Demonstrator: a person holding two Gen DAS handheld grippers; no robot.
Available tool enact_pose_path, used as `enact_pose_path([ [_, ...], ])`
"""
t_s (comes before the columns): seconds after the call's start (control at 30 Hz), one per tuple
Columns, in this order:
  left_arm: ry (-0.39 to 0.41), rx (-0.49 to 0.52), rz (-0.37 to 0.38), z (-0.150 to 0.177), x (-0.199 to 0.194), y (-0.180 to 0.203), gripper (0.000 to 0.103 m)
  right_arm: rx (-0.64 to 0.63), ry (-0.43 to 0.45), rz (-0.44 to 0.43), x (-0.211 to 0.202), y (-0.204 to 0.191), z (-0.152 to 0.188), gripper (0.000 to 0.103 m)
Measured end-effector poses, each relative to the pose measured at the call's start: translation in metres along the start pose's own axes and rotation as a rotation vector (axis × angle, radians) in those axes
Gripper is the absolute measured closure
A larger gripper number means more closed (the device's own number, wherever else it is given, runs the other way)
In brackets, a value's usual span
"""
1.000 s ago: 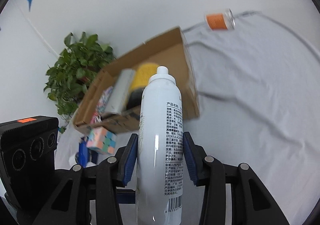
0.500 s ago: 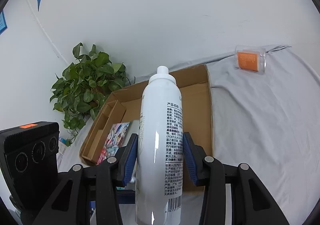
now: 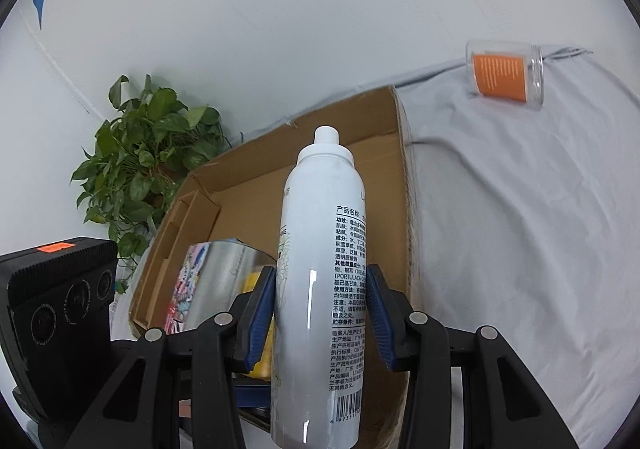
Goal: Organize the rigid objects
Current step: 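Lower the spray bottle into the box beside the yellow canister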
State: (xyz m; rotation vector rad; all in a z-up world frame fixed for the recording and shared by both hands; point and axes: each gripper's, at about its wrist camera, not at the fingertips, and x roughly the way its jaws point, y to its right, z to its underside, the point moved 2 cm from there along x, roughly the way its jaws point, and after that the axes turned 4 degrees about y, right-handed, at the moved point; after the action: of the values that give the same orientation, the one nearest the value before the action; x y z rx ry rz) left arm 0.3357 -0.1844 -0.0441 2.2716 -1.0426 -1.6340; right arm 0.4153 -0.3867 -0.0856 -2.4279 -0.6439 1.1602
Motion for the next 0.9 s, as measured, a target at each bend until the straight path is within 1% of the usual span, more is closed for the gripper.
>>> enact_pose_path([
  [0.07,0.000,0.021,-0.013,0.004,-0.003,0.002,0.058,0.009,-0.003,0.000,0.002,0.004,0.006,0.061],
  [0.13,-0.001,0.054,-0.045,0.005,-0.009,0.006,0.058,-0.004,-0.013,0.024,0.005,0.007,0.011,0.061],
  [0.23,0.043,0.080,-0.069,0.007,-0.031,0.003,0.058,-0.032,-0.040,0.095,0.012,0.011,0.021,0.061],
  [0.3,0.068,0.095,-0.089,0.008,-0.049,-0.002,0.058,-0.059,-0.030,0.112,0.009,0.008,0.025,0.061],
  [0.33,0.082,0.097,-0.102,0.007,-0.057,-0.006,0.058,-0.063,-0.040,0.118,0.009,0.007,0.026,0.061],
  [0.43,0.124,0.065,-0.122,-0.005,-0.079,-0.026,0.058,-0.073,-0.053,0.129,0.008,0.004,0.028,0.060],
  [0.5,0.157,0.052,-0.136,-0.020,-0.090,-0.045,0.058,-0.064,-0.068,0.116,0.009,0.004,0.028,0.057],
  [0.53,0.171,0.051,-0.148,-0.031,-0.093,-0.055,0.058,-0.065,-0.075,0.110,0.009,0.002,0.028,0.052],
  [0.57,0.174,0.050,-0.161,-0.037,-0.094,-0.059,0.058,-0.065,-0.082,0.098,0.010,-0.001,0.027,0.050],
  [0.6,0.176,0.052,-0.178,-0.047,-0.091,-0.063,0.058,-0.061,-0.085,0.081,0.009,-0.005,0.026,0.050],
  [0.67,0.152,0.051,-0.199,-0.065,-0.076,-0.071,0.058,-0.074,-0.082,0.070,0.005,-0.014,0.027,0.049],
  [0.7,0.130,0.046,-0.202,-0.062,-0.074,-0.069,0.058,-0.081,-0.075,0.075,0.001,-0.019,0.026,0.049],
  [0.77,0.081,0.050,-0.220,-0.060,-0.051,-0.074,0.057,-0.097,-0.049,0.092,-0.012,-0.024,0.029,0.048],
  [0.8,0.047,0.068,-0.225,-0.060,-0.057,-0.076,0.057,-0.104,-0.032,0.102,-0.021,-0.025,0.032,0.048],
  [0.87,0.024,0.100,-0.214,-0.054,-0.054,-0.071,0.057,-0.115,0.005,0.122,-0.041,-0.026,0.040,0.040],
  [0.9,0.028,0.117,-0.224,-0.056,-0.058,-0.069,0.057,-0.117,0.026,0.143,-0.051,-0.026,0.048,0.039],
])
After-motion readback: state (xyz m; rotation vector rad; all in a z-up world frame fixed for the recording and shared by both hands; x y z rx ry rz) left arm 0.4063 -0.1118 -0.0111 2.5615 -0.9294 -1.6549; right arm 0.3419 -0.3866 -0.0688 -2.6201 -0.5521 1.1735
